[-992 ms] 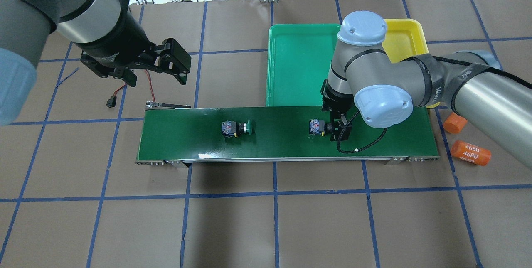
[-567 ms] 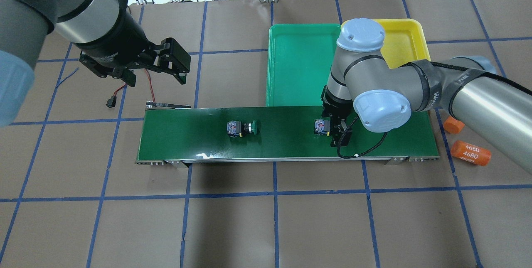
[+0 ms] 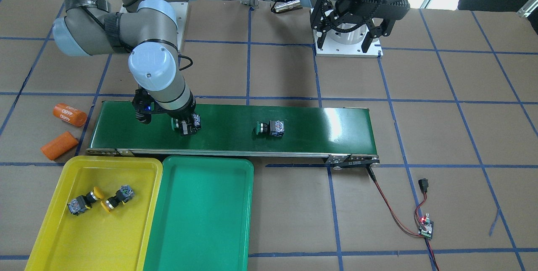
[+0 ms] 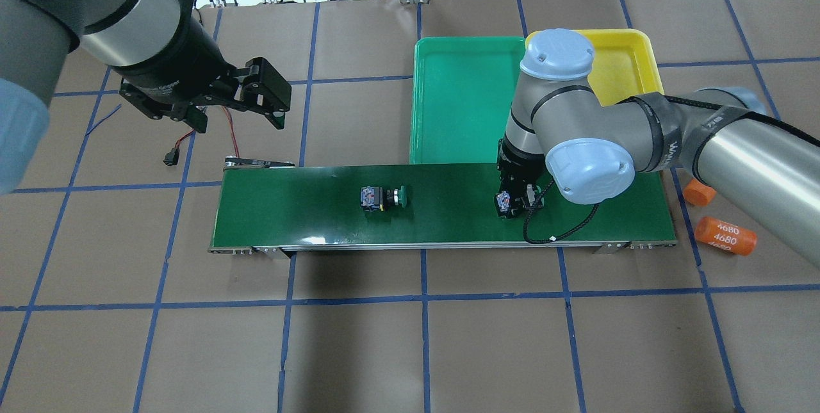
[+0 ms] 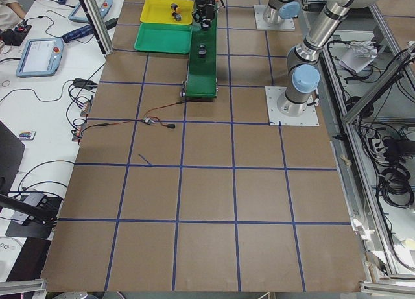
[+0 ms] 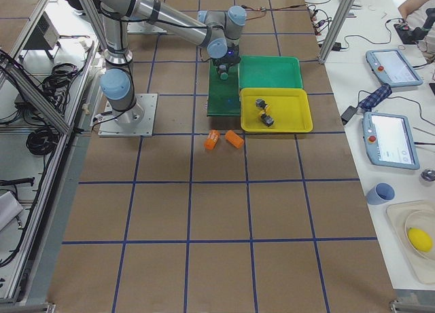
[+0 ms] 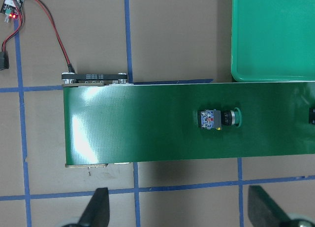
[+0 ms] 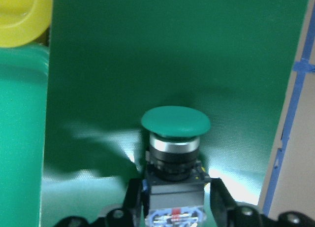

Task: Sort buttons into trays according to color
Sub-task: 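Carry the green button into the green tray with the right gripper and release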

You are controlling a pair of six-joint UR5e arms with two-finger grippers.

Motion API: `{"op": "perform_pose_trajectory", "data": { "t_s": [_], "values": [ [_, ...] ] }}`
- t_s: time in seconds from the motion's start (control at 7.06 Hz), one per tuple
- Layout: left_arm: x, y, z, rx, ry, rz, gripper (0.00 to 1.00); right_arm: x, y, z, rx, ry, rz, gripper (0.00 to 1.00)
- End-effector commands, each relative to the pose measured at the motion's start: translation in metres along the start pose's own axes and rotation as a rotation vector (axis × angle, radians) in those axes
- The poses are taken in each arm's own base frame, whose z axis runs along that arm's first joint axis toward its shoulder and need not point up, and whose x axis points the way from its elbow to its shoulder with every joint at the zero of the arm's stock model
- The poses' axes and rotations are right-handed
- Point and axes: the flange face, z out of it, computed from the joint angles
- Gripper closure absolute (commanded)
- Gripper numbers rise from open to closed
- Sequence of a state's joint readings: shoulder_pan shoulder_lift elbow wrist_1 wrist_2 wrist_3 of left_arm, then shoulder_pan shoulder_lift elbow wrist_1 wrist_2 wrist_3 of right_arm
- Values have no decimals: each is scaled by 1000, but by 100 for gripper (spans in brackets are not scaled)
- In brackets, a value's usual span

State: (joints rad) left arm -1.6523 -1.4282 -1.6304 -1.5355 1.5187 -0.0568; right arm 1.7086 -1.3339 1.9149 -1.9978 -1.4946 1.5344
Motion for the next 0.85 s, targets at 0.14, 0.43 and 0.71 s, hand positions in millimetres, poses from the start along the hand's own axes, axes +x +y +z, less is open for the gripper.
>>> {"op": "perform_pose_trajectory", "data": {
  "t_s": [0.14, 0.43, 0.71],
  "values": [
    [0, 0, -1, 3, 0, 0, 0, -19, -15, -41, 87, -70, -94, 100],
    [0, 2, -1, 3, 0, 0, 0, -68, -18, -87, 122, -171, -267, 100],
    [0, 2, -1, 1, 0, 0, 0, -140, -30, -78, 176, -202, -356, 100]
  ]
}}
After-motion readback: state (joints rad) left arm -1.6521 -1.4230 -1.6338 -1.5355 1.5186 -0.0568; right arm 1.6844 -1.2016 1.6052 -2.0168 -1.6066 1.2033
